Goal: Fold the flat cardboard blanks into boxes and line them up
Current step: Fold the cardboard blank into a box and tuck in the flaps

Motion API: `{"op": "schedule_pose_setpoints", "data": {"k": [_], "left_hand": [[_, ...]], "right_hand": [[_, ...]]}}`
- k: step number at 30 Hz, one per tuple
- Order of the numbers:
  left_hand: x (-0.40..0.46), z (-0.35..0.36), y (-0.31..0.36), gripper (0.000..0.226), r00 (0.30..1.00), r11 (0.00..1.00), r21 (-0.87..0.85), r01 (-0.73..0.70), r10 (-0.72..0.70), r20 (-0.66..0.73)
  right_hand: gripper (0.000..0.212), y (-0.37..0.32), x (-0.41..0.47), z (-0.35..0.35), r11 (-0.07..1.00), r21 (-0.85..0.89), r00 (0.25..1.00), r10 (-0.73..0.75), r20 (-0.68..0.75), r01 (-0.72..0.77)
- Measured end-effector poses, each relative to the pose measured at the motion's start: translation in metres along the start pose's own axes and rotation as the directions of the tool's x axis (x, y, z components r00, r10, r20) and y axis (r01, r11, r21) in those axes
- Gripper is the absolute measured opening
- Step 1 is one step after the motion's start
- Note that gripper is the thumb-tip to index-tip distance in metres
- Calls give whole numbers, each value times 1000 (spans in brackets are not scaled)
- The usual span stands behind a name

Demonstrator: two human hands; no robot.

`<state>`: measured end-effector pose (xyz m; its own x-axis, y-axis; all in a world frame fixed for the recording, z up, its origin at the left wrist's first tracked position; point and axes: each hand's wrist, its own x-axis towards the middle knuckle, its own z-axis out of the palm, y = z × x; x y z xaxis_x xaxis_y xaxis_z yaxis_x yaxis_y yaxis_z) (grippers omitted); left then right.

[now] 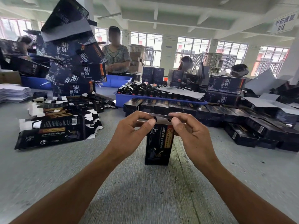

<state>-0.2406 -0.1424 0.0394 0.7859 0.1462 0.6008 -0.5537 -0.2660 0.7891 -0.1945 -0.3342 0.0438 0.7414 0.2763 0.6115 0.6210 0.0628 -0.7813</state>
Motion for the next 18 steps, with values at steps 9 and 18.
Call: {"op": "schedule_pose_setpoints", "data": {"k": [9,18], "left_hand": [[-1,1,2,14,999,996,-79,36,-37,-17],[-2,5,2,4,997,996,-78,41,-45,-56]], "right_hand": [[21,2,2,-4,998,29,998,49,-32,-48],[22,2,2,-5,1000,-12,999,-2,-46,1]]}}
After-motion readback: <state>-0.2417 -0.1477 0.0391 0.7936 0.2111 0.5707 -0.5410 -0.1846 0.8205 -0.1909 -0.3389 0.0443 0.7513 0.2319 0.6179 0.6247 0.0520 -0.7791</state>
